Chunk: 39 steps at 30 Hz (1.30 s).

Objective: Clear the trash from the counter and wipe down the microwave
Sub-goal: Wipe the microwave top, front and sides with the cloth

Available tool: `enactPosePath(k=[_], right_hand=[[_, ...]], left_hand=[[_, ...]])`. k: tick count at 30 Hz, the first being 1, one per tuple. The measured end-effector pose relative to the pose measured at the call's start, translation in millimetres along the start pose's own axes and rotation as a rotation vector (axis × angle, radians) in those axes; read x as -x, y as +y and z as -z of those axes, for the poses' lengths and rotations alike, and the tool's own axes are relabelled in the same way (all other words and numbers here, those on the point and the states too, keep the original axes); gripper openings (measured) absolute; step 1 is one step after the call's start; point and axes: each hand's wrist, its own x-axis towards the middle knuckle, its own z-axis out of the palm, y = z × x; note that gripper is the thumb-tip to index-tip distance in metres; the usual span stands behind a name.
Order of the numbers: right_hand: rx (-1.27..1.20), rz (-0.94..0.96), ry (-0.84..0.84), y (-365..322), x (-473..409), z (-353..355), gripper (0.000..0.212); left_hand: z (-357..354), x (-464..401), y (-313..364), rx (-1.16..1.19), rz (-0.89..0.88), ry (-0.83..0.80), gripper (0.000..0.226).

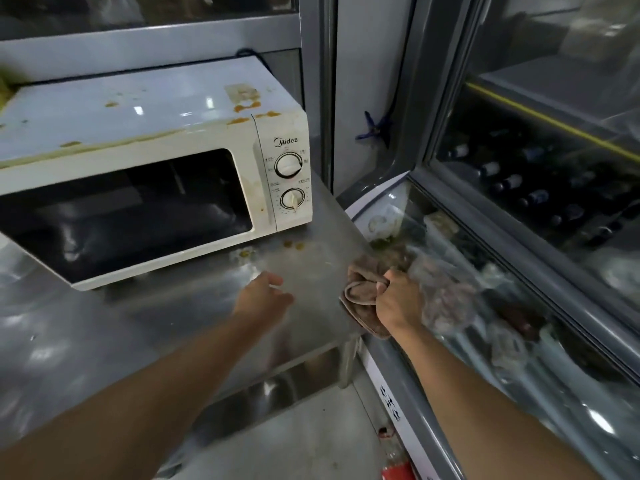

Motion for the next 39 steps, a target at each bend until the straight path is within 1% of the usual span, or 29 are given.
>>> enactPosePath(k=[3, 7, 9, 11, 14, 17, 19, 22, 24, 27, 29, 31, 34, 36, 37, 39], right_hand=[[-0.128, -0.03, -0.044, -16, 8, 20, 0.02], [-0.323, 0.016, -0.08, -46, 20, 45, 0.015], [-0.385, 0.052, -0.071, -64, 25, 56, 0.016], [-0.453, 0.085, -0.097, -86, 35, 70, 0.017], [-0.652, 0.126, -0.167, -119, 51, 90, 0.017], [-0.786, 0.157, -0.315, -156, 72, 110, 0.021], [-0.853, 0.185, -0.413, -180, 86, 119, 0.023], [-0.954, 0.223, -0.517, -217, 107, 130, 0.022], [-1.027, 0.234, -0.583, -239, 119, 135, 0.021], [-1.077, 0.251, -0.656, -265, 132, 139, 0.023], [-1.071, 0.254, -0.691, -277, 138, 140, 0.025], [-1.037, 0.246, -0.703, -283, 142, 140, 0.025], [-0.895, 0.246, -0.681, -282, 142, 132, 0.024], [-0.827, 0.234, -0.695, -279, 144, 126, 0.024], [-0.837, 0.21, -0.726, -279, 146, 122, 0.024], [-0.928, 0.131, -0.82, -279, 152, 117, 0.028]], left_hand=[[8, 11, 3, 0.016, -0.017, -0.024, 0.03], [28, 35, 10, 0.027, -0.045, -0.039, 0.031], [42, 48, 13, 0.036, -0.064, -0.064, 0.03], [61, 64, 16, 0.003, -0.085, -0.06, 0.033], [92, 81, 13, 0.026, -0.112, 0.009, 0.039], [124, 100, 12, 0.021, -0.154, 0.053, 0.032], [144, 110, 12, 0.093, -0.17, 0.063, 0.027], [172, 127, 13, 0.181, -0.162, 0.052, 0.033], [189, 137, 12, 0.336, -0.132, 0.029, 0.034], [212, 155, 11, 0.593, -0.04, -0.117, 0.025], [223, 159, 3, 0.645, -0.03, -0.169, 0.023], [232, 163, -2, 0.679, -0.046, -0.122, 0.019], [247, 170, -7, 0.692, -0.105, 0.014, 0.015], [258, 176, -8, 0.607, -0.158, 0.104, 0.028], [262, 180, -8, 0.572, -0.176, 0.151, 0.035], [270, 185, -5, 0.514, -0.188, 0.229, 0.038]])
